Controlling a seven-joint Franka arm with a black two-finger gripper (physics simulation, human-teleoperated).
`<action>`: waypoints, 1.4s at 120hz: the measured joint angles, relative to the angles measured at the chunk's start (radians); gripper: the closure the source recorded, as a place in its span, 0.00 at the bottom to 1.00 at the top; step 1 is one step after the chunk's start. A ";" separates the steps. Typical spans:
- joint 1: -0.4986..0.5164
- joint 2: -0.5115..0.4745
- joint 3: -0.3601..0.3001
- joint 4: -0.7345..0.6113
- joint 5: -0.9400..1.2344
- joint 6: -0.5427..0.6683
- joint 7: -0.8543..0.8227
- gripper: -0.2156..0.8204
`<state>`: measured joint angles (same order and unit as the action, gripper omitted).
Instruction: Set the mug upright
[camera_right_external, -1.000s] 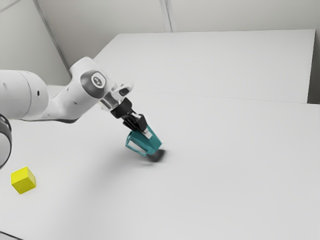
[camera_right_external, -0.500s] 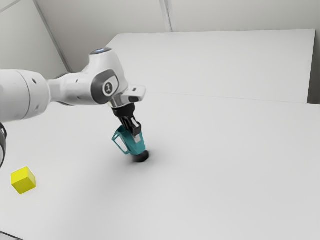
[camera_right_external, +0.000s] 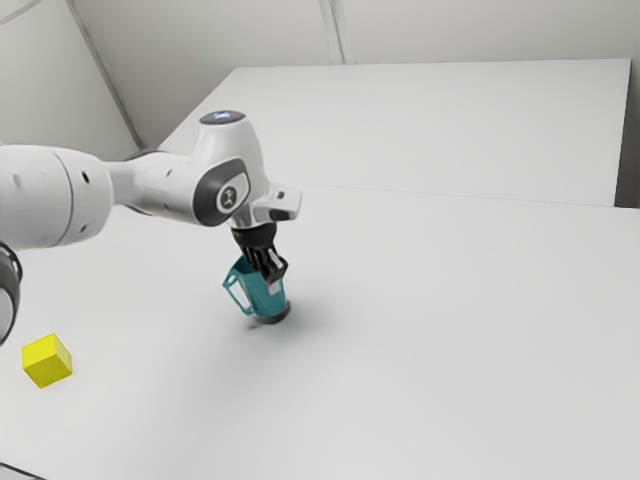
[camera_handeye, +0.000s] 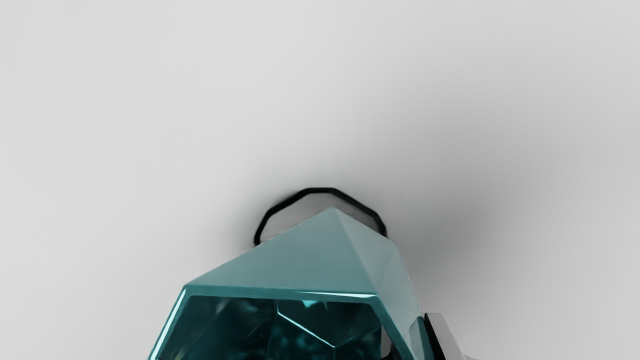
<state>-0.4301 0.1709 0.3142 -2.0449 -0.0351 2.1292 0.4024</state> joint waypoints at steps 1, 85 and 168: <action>0.000 0.001 0.000 0.000 0.000 0.001 -0.002 0.96; -0.006 0.004 -0.004 0.005 0.030 0.024 -0.059 0.33; 0.166 -0.110 -0.145 0.227 0.079 -0.138 -0.121 0.21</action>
<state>-0.2638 0.0614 0.1695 -1.8181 0.0442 1.9915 0.2813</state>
